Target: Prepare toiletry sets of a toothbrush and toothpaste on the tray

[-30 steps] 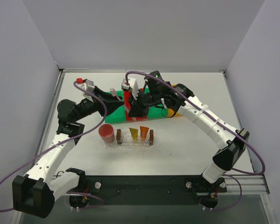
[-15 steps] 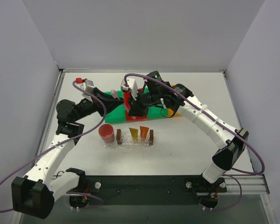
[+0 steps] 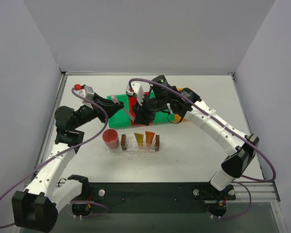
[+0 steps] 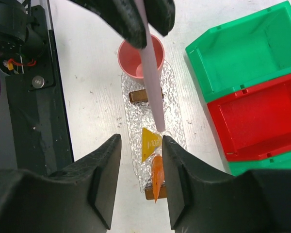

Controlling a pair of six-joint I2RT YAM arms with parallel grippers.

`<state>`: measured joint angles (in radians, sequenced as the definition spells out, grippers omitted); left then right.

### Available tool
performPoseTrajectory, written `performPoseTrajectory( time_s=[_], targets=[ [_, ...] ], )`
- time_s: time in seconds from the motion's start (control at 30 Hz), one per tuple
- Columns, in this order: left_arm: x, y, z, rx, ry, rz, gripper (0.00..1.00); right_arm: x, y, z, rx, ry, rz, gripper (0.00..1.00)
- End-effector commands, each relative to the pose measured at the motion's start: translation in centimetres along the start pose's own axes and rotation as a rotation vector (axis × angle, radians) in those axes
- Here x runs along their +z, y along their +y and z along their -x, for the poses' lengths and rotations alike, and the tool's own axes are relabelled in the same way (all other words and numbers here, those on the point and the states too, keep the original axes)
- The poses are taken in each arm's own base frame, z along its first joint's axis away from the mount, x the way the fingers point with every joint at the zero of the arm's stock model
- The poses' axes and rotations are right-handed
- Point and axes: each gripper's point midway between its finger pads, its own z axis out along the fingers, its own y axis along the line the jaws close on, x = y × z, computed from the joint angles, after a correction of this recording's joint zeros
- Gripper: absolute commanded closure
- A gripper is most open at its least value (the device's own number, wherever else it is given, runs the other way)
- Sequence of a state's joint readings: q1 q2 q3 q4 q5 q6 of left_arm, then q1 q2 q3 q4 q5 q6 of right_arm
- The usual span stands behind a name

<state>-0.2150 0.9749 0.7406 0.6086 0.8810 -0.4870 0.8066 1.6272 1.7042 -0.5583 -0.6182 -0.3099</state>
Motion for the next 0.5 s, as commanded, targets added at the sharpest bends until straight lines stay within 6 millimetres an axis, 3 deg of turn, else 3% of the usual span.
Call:
performPoseTrajectory(
  time_s=[0.0,0.1,0.23,0.33,0.47],
  targets=[
    [-1.1,0.7,-0.7,0.06,0.017,0.034,1.0,-2.1,0.8,0.2,-0.024,-0.01,-0.03,0.63],
    [-1.8,0.9,-1.6,0.091,0.031,0.044,1.0,-2.6,0.2,0.0,-0.029,-0.011,-0.055,0.62],
    [-2.9,1.2,-4.4,0.108,0.034,0.051,1.0,-3.5,-0.9,-0.2,-0.013,-0.018,-0.084,0.62],
    [-3.3,1.0,-5.0,0.148,0.025,0.043,1.0,-4.4,-2.1,-0.3,0.008,-0.028,-0.112,0.62],
    [-3.9,1.6,-7.5,0.137,0.075,0.052,1.0,-5.2,-3.1,-0.7,0.035,-0.033,-0.134,0.62]
  ],
)
